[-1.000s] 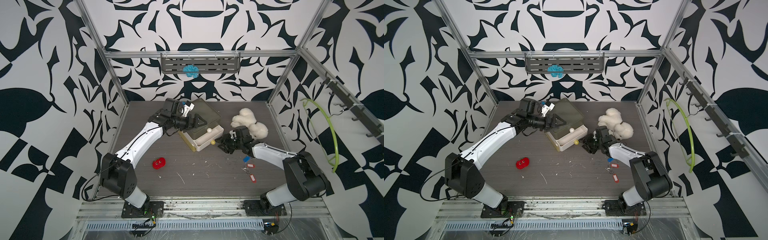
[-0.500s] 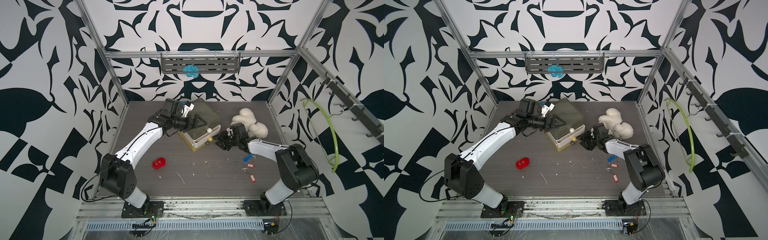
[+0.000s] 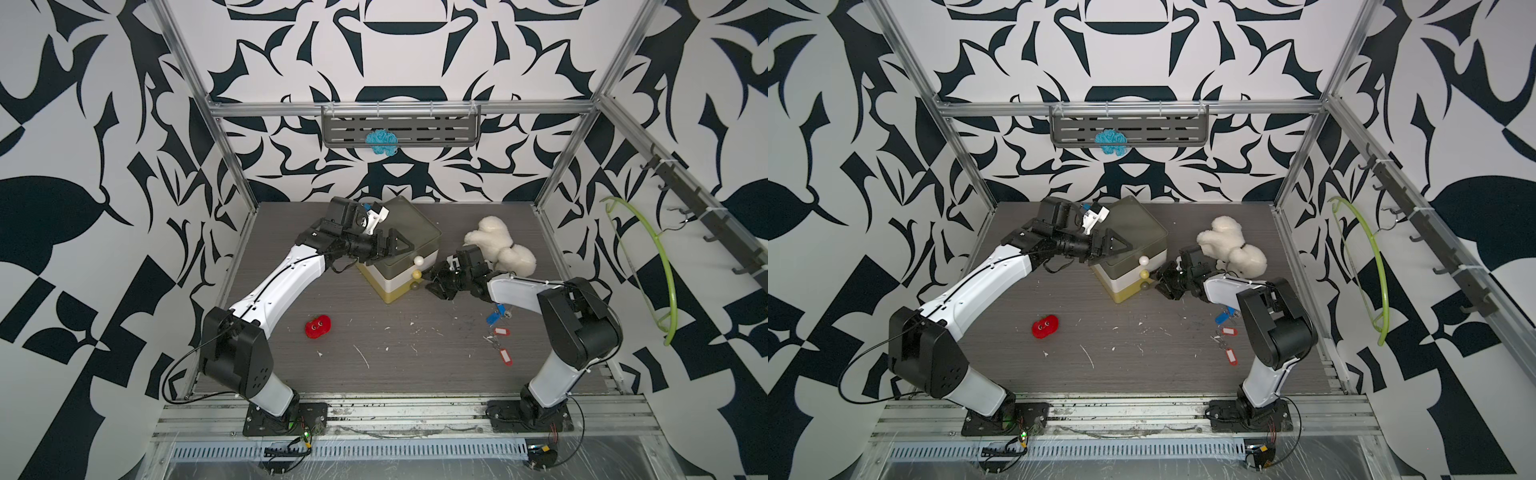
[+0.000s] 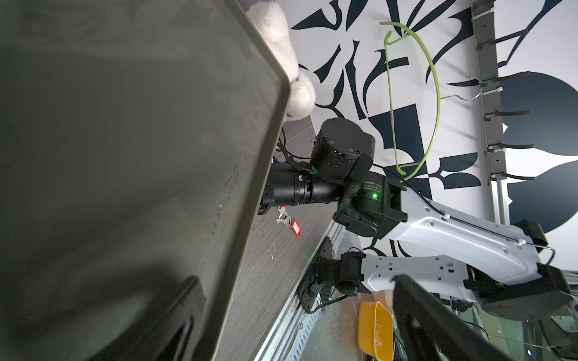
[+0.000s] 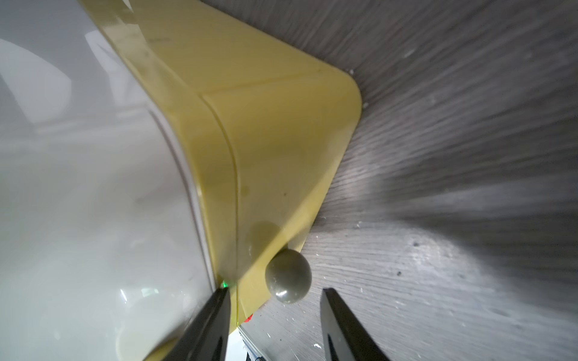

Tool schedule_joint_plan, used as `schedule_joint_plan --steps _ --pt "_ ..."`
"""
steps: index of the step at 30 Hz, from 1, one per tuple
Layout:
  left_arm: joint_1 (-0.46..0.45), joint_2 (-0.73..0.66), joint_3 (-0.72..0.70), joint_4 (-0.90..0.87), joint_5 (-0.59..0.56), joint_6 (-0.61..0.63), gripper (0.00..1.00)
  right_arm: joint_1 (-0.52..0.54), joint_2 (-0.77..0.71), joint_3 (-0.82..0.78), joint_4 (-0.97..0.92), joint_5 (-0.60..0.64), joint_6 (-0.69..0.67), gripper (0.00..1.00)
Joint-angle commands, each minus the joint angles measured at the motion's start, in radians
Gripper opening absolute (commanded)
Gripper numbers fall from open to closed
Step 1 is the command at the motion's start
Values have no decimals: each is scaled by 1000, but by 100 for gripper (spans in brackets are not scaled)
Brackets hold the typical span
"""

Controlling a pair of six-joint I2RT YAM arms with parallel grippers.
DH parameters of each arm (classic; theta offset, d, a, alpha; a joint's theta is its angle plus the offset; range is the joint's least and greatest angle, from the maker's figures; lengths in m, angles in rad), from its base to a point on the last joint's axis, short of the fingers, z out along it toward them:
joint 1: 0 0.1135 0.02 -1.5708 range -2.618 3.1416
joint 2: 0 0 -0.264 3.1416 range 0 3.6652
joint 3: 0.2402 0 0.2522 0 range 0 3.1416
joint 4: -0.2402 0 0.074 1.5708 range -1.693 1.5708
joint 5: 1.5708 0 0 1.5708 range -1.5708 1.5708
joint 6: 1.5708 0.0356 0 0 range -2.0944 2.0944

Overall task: Take the keys out of the drawer
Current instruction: Close the drawer in the storage box, then open the drawer in the storage box.

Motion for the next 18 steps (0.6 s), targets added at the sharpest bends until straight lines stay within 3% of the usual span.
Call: schedule_joint_plan --steps 1,6,10,18 --pt "5 -5 -31 -40 2 11 99 7 -22 42 71 15 4 52" --pt "5 -8 -32 -39 1 11 99 5 -110 -65 74 63 -4 55" --pt "5 -18 -40 -37 1 14 99 14 -142 -177 242 37 -16 59" --pt "5 -35 -62 -28 -7 11 99 90 -83 -147 314 10 -154 59"
